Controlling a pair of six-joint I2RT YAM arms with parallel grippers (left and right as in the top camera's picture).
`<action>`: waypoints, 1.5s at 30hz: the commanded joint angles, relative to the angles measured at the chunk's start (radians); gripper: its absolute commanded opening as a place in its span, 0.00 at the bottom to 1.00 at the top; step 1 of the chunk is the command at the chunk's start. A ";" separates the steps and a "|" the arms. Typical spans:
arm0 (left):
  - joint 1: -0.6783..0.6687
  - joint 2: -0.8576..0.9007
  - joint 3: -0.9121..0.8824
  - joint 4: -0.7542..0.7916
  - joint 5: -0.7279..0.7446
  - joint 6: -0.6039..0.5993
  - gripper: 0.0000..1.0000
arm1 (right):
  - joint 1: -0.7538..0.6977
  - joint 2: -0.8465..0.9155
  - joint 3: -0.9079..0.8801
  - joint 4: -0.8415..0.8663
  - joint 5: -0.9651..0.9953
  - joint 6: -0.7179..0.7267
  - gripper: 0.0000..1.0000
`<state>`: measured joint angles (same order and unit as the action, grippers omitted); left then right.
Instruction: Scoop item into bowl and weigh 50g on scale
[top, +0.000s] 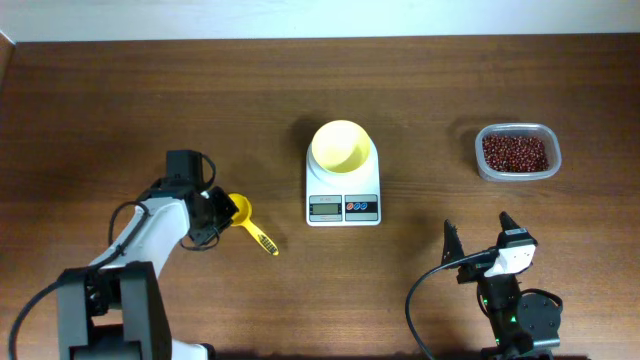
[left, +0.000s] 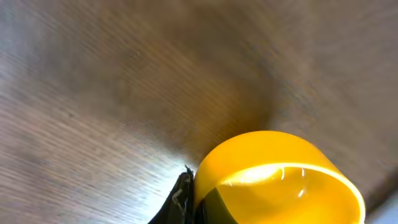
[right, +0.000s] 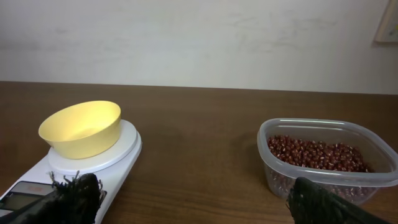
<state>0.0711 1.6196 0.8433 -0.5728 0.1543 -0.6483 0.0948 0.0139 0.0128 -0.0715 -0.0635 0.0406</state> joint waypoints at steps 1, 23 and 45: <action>-0.003 -0.063 0.127 -0.050 -0.005 0.005 0.00 | 0.009 -0.008 -0.007 -0.003 0.012 -0.007 0.99; -0.003 -0.156 0.259 -0.174 -0.089 -0.215 0.00 | 0.009 -0.008 -0.007 -0.003 0.012 -0.007 0.99; -0.003 -0.156 0.299 -0.207 -0.091 -0.235 0.00 | 0.009 -0.008 -0.007 0.016 -0.167 0.738 0.99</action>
<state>0.0704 1.4830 1.1168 -0.7784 0.0776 -0.8612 0.0948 0.0139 0.0128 -0.0624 -0.1425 0.4774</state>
